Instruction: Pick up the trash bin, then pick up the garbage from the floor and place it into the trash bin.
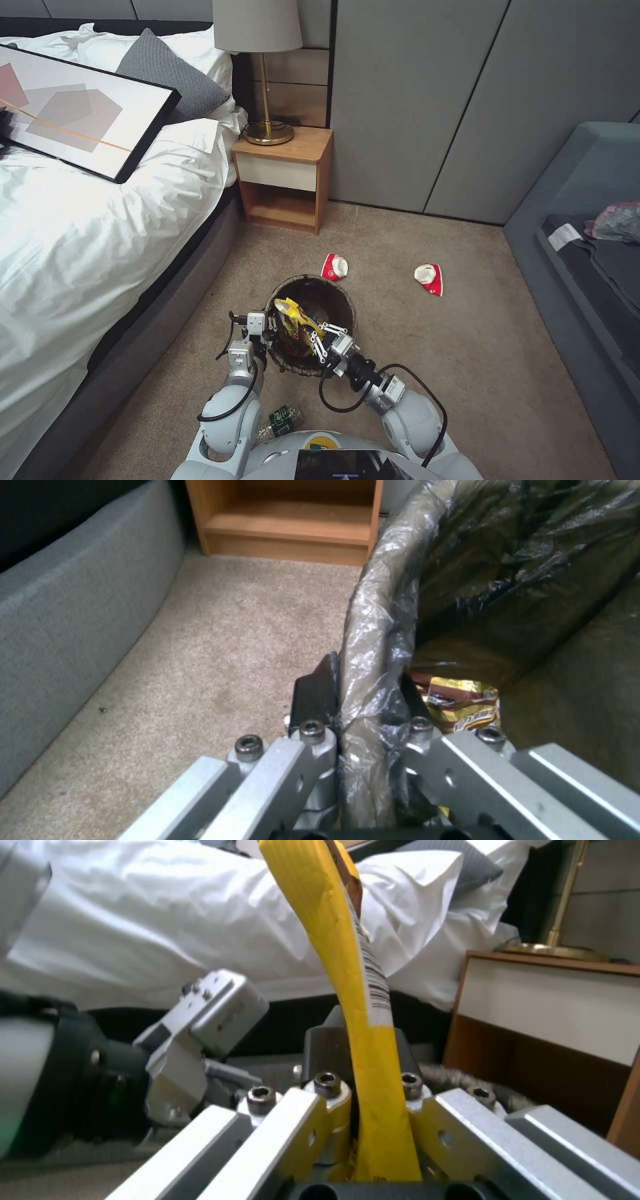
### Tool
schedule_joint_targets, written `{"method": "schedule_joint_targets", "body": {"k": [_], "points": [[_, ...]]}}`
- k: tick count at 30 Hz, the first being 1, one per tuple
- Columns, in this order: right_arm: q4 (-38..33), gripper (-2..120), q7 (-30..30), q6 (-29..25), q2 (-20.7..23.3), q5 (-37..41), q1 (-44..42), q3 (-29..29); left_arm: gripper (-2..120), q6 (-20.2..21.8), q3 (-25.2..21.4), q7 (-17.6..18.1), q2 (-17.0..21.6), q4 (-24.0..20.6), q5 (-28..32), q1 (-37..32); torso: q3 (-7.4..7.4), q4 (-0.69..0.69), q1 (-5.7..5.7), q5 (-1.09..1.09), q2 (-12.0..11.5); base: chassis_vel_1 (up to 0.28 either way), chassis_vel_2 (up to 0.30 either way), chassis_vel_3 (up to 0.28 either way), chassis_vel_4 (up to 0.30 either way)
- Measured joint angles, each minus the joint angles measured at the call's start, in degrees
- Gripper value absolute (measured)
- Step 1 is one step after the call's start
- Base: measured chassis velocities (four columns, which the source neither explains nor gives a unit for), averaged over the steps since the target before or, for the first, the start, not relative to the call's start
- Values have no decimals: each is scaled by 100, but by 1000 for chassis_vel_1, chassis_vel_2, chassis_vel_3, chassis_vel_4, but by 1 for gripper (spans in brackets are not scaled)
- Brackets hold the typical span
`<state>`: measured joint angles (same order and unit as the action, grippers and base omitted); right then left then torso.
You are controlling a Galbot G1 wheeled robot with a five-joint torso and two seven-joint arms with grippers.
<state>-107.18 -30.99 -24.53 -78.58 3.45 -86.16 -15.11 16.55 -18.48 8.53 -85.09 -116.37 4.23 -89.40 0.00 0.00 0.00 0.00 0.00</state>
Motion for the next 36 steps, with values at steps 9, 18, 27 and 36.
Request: {"method": "schedule_joint_targets", "body": {"k": [9,18,27,36], "points": [[90,27,77,-11,-47,-92,66,22,5,0,48,2,-11,4,-19,-12,0,0,0,0,0,0,0,0,0],[97,58,77,-24,-39,-79,86,-34,5,0,42,1,-21,1,-20,-18,0,0,0,0,0,0,0,0,0],[57,94,85,-43,-35,-10,121,-139,5,-1,43,-4,-13,-1,-23,-24,0,0,0,1,0,0,0,0,0],[-652,100,849,-69,-106,-31,-23,-310,5,-5,12,-5,-14,43,-19,-11,0,1,0,1,0,0,0,0,0]]}}
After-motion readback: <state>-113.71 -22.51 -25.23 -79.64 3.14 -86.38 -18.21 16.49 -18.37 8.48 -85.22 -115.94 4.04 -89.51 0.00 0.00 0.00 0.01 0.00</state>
